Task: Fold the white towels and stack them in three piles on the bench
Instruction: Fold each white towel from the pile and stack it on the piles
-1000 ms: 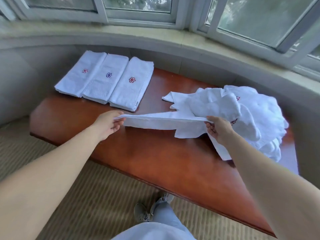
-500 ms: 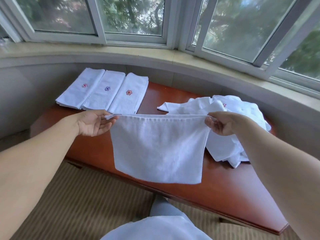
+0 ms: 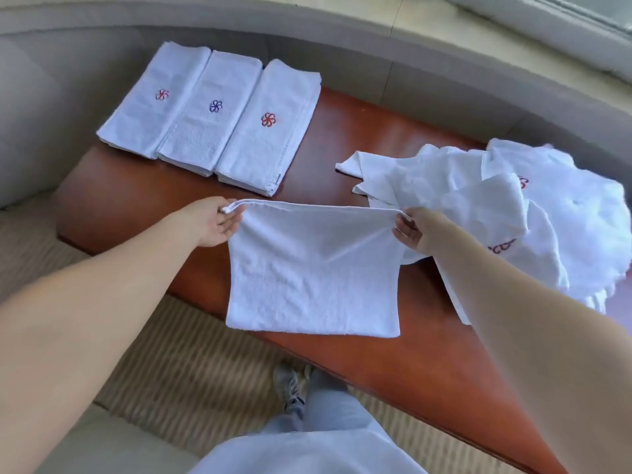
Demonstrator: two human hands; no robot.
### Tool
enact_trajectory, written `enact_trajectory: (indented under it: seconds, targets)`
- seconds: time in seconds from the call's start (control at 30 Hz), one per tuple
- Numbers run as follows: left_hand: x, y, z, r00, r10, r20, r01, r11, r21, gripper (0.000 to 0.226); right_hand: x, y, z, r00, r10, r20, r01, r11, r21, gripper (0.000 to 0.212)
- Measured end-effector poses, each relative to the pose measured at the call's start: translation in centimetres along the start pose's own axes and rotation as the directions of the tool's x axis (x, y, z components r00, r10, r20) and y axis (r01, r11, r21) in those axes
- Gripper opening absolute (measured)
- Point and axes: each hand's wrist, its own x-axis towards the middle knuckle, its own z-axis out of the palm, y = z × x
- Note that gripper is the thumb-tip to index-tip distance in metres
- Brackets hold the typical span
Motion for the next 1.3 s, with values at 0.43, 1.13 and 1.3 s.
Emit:
enact_trajectory:
  seconds: [0.43,1.13,1.3]
  targets:
    - [0.4,-3.4,-3.8,0.997,0.071,0.003,-0.068,0.936,0.346,0.015,-0.6,3.8,-2.7,0.992,-0.129,0.01,0.127,0.965,-0.229,0.005]
    - [8.3,-18.4,-10.2,0.946,0.31,0.093,-0.272,0.609,0.745,0.02,3.4,20.2,-7.0,0.935,-0.346,-0.075,0.17,0.623,-0.763,0.016]
    - [9.1,-19.4,-9.9,0.9,0.396,0.184,-0.315,0.298,0.901,0.019,4.1,21.5,-6.4,0.94,-0.339,-0.041,0.151,0.521,-0.84,0.015]
